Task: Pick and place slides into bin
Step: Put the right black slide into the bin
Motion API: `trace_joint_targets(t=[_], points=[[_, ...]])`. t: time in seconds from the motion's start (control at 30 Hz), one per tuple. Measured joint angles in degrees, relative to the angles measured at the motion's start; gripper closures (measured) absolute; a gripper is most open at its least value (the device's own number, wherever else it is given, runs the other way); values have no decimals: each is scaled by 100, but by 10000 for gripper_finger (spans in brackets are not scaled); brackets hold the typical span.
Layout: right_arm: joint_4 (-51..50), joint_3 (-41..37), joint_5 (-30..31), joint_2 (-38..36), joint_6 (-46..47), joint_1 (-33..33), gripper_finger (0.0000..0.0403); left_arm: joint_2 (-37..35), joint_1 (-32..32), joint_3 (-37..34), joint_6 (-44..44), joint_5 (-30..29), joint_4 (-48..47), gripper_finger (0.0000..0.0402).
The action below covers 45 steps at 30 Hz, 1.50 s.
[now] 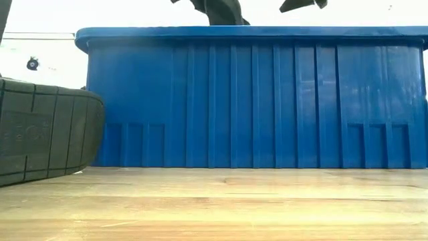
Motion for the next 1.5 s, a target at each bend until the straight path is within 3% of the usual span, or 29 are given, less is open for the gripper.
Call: trace_joint_targets(t=[0.17,0.23,0.4,0.53,0.77,0.93,1.07,1.17,1.5], points=[[0,258,300,0,0,-1,390,-392,469,-1340,866,1089,2738,398],[-1,362,390,0,29,0,390,-609,632,-1896,886,1009,3324,398],[-2,527,440,-2,250,0,390,-909,935,-3073,767,-161,4537,400],[-3,607,441,0,201,0,390,-788,1076,-3680,846,591,5686,400],[-22,653,437,0,538,0,390,-591,1137,-4174,344,803,5997,401],[-32,651,435,0,553,3,390,-337,1363,-4222,-937,586,5941,401],[-35,647,434,0,511,3,390,2,1475,-4007,-966,1231,5968,401],[-37,645,432,0,492,3,390,340,1472,-3827,-947,1362,6043,401],[-50,640,424,0,494,3,390,1125,1495,-3457,-966,918,5987,402]])
